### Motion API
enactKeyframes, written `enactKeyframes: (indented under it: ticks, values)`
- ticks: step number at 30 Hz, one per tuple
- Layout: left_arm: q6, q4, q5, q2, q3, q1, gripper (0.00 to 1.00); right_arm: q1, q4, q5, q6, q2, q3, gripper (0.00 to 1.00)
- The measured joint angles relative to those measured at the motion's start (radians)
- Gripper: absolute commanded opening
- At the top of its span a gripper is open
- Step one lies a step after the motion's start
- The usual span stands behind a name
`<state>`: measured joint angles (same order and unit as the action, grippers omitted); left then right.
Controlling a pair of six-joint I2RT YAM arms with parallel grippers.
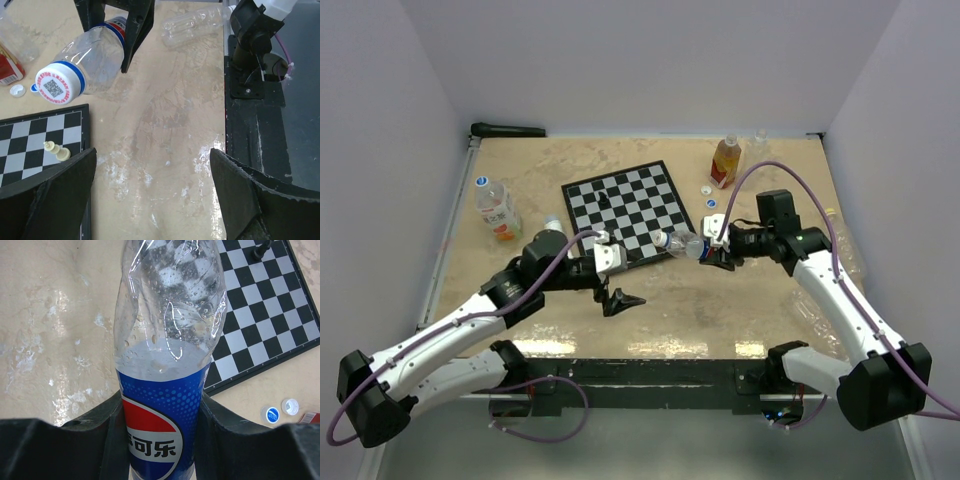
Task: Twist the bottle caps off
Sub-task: Pick up the plastic bottle at the center of the board, then unscrew the bottle cap from the plastic bottle.
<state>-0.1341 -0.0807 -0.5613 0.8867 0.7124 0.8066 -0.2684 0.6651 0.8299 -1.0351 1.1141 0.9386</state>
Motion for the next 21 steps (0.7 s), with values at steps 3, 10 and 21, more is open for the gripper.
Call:
enactKeyframes:
  ticks: [3,10,21]
  values:
    - [-0.042,0.028,-0.03,0.042,0.0,0.001,0.93,0.0,0.018,0.001,-0.02,0.005,0.0,0.0]
    - [-0.087,0.067,-0.022,0.171,0.038,0.006,0.82,-0.002,0.041,0.004,-0.059,0.007,0.0,0.0]
    - [-0.097,0.132,0.085,0.175,0.068,0.006,0.61,-0.046,0.12,0.005,-0.143,0.086,0.0,0.0]
